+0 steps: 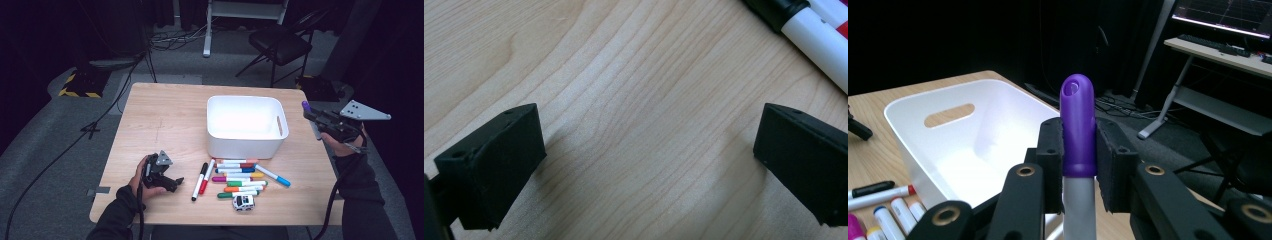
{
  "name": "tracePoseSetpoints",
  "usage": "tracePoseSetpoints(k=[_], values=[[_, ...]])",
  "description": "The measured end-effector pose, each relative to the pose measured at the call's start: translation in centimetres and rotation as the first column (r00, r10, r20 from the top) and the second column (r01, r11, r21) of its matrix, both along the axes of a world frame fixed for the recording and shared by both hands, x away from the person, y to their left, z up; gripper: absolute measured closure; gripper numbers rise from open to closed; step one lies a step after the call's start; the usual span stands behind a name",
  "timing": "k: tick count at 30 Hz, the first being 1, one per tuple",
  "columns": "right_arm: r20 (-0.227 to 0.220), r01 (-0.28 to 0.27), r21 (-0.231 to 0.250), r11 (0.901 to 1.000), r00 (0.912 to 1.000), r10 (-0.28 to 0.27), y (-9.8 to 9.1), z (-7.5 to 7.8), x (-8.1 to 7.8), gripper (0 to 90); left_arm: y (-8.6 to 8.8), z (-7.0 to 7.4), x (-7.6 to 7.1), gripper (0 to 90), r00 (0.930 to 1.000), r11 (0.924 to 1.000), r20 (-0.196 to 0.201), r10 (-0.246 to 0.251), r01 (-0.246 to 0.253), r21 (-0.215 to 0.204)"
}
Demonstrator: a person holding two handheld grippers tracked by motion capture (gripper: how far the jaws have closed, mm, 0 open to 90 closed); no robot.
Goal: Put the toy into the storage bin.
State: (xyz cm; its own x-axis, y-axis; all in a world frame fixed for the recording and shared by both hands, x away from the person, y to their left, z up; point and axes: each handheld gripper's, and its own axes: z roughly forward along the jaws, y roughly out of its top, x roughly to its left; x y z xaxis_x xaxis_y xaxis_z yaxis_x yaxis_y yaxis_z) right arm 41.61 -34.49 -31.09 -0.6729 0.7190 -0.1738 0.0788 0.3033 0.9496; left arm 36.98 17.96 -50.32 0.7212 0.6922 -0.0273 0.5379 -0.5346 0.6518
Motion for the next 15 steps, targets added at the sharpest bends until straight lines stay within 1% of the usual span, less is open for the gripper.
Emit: tracePoseSetpoints(k=[3, 4, 7, 10, 13, 15], values=[[0.004, -0.017, 0.011, 0.9998, 0.9998, 0.017, 0.9, 0.7, 0.5, 74.8, 0.0, 0.0, 0.0, 0.2, 1.0000, 1.0000, 0.002, 0.000, 0.000, 0.002], [-0.003, -0.018, 0.011, 0.9998, 0.9998, 0.018, 1.2, 0.9, 0.6, 74.8, 0.0, 0.0, 0.0, 0.2, 1.0000, 1.0000, 0.002, 0.000, 0.000, 0.002], [-0.002, -0.034, -0.001, 0.9994, 0.9994, 0.034, 2.3, 1.2, 1.1, 74.8, 0.0, 0.0, 0.0, 0.2, 1.0000, 1.0000, 0.007, 0.002, -0.002, 0.006], [-0.005, -0.048, -0.011, 0.9988, 0.9988, 0.048, 3.4, 1.4, 1.5, 74.8, 0.0, 0.0, 0.0, 0.2, 1.0000, 1.0000, 0.003, 0.000, 0.000, 0.002], [-0.006, -0.072, -0.011, 0.9973, 0.9974, 0.072, 4.2, 1.7, 1.8, 74.8, 0.0, 0.0, 0.0, 0.2, 1.0000, 1.0000, 0.003, 0.000, 0.000, 0.003], [-0.009, -0.077, -0.017, 0.9969, 0.9970, 0.077, 4.7, 1.8, 2.1, 74.8, 0.0, 0.0, 0.0, 0.2, 1.0000, 1.0000, 0.003, 0.000, 0.000, 0.003]])
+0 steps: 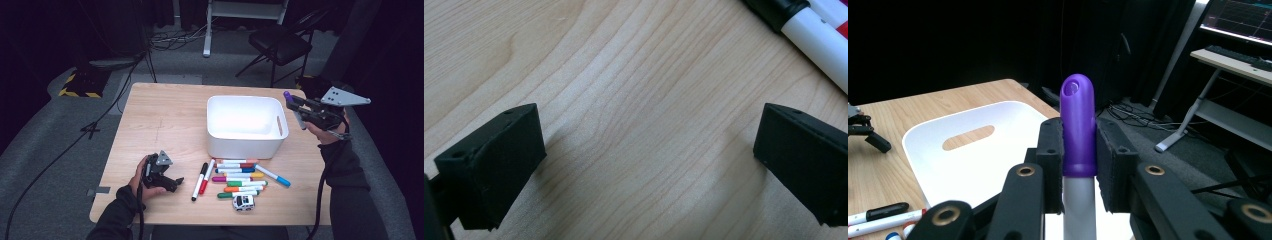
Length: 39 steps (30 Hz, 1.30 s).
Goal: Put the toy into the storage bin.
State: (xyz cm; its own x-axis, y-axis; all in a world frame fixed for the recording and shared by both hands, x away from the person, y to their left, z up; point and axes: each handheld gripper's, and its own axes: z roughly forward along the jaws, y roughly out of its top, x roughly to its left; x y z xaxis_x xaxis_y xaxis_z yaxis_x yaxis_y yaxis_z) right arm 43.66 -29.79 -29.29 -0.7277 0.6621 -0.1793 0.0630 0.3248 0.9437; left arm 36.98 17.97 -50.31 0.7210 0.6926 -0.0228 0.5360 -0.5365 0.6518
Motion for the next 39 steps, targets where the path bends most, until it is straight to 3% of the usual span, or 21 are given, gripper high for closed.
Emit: tracePoseSetpoints(k=[19, 25, 29, 39], values=[[-0.079, -0.090, -0.093, 0.9916, 0.9935, 0.082, 5.2, -1.4, 3.1, 74.8, 0.0, 0.0, 0.0, 0.2, 1.0000, 1.0000, -0.001, 0.000, 0.000, -0.002], [-0.117, -0.117, -0.165, 0.9794, 0.9882, 0.098, 6.5, -2.3, 3.9, 74.8, 0.0, 0.0, 0.0, 0.2, 1.0000, 1.0000, -0.001, 0.000, 0.000, -0.001], [-0.148, -0.136, -0.185, 0.9733, 0.9829, 0.110, 7.0, -3.0, 4.1, 74.8, 0.0, 0.0, 0.0, 0.2, 1.0000, 1.0000, 0.000, 0.001, -0.001, -0.001], [-0.213, -0.183, -0.265, 0.9468, 0.9687, 0.127, 7.8, -4.9, 4.5, 74.7, 0.0, 0.0, 0.0, 0.2, 1.0000, 1.0000, -0.001, 0.000, 0.000, -0.001]])
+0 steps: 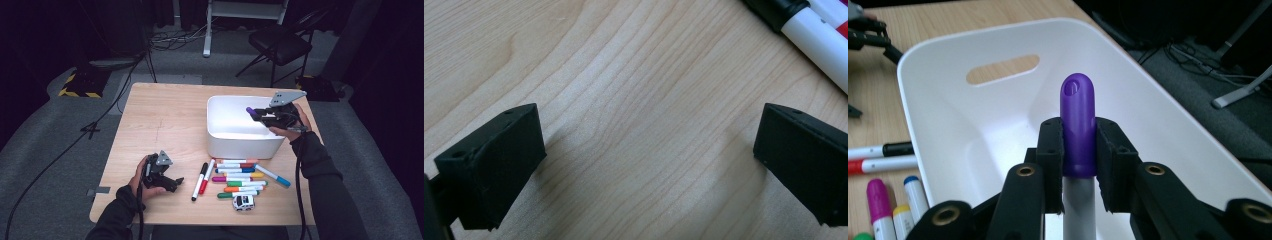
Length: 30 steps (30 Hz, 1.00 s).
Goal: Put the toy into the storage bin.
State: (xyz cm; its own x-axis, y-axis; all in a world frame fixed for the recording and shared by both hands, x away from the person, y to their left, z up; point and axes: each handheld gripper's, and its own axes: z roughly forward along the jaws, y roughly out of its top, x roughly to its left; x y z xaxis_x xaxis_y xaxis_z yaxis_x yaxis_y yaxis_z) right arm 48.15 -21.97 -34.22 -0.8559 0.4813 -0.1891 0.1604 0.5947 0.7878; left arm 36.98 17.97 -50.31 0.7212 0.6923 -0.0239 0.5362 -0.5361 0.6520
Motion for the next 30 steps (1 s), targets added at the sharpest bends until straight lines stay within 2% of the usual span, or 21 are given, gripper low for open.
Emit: tracePoseSetpoints(k=[4, 9, 12, 21, 30], values=[[-0.037, -0.003, -0.047, 0.9989, 0.9993, 0.001, 0.0, -0.8, 0.2, 74.7, 0.0, 0.0, 0.0, 0.2, 1.0000, 1.0000, 0.000, 0.000, 0.000, 0.000], [-0.086, 0.002, -0.080, 0.9968, 0.9963, -0.009, -0.2, -1.5, 0.2, 74.7, 0.0, 0.0, 0.0, 0.2, 1.0000, 1.0000, 0.001, 0.000, 0.000, 0.001], [-0.099, 0.000, -0.104, 0.9946, 0.9950, -0.011, -0.6, -1.8, 0.2, 74.7, 0.0, 0.0, 0.0, 0.2, 1.0000, 1.0000, 0.000, 0.000, 0.000, 0.000], [-0.133, 0.010, -0.092, 0.9957, 0.9909, -0.022, -1.6, -2.7, 0.1, 74.5, 0.0, 0.0, 0.0, 0.2, 1.0000, 1.0000, 0.000, 0.000, 0.000, 0.000], [-0.136, 0.016, -0.082, 0.9965, 0.9904, -0.027, -1.5, -2.9, 0.2, 72.7, 0.0, 0.0, 0.0, 0.2, 1.0000, 1.0000, 0.000, 0.000, 0.000, 0.000]])
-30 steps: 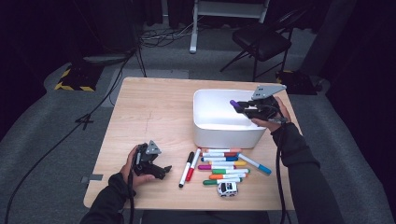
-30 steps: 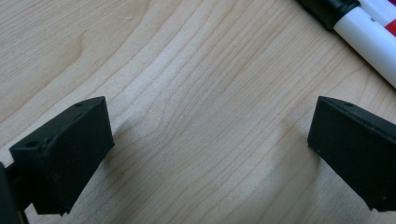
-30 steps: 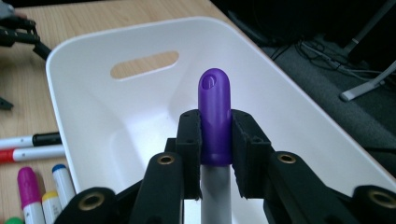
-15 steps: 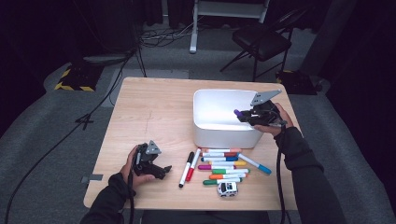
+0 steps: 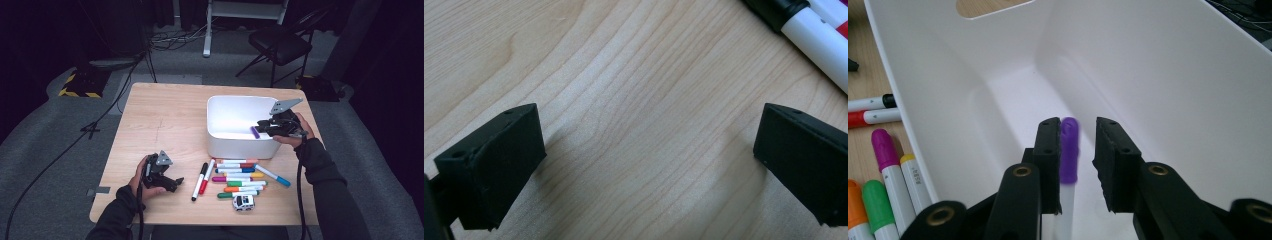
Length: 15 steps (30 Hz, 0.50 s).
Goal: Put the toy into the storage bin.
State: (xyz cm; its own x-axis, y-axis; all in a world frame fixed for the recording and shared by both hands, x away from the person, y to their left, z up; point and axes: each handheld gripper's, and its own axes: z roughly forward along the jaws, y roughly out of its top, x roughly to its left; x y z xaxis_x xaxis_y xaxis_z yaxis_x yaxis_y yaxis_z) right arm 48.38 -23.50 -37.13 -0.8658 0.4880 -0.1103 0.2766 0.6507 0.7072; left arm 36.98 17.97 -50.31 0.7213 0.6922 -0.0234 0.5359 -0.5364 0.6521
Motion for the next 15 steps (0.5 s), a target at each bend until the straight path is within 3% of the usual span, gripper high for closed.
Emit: tracePoseSetpoints(k=[6, 11, 15], values=[[0.010, 0.010, 0.023, 0.9997, 0.9999, -0.011, 0.0, 0.1, -0.1, 68.5, 0.0, 0.0, 0.0, 0.2, 1.0000, 1.0000, 0.000, 0.000, 0.000, 0.000], [0.040, 0.018, 0.094, 0.9954, 0.9990, -0.021, -1.1, 0.7, -0.7, 63.7, 0.0, 0.0, 0.0, 0.2, 1.0000, 1.0000, 0.000, 0.000, 0.000, 0.000], [0.068, 0.018, 0.166, 0.9860, 0.9972, -0.030, -2.5, 1.5, -2.3, 60.1, 0.0, 0.0, 0.0, 0.2, 1.0000, 1.0000, 0.000, 0.000, 0.000, 0.000]])
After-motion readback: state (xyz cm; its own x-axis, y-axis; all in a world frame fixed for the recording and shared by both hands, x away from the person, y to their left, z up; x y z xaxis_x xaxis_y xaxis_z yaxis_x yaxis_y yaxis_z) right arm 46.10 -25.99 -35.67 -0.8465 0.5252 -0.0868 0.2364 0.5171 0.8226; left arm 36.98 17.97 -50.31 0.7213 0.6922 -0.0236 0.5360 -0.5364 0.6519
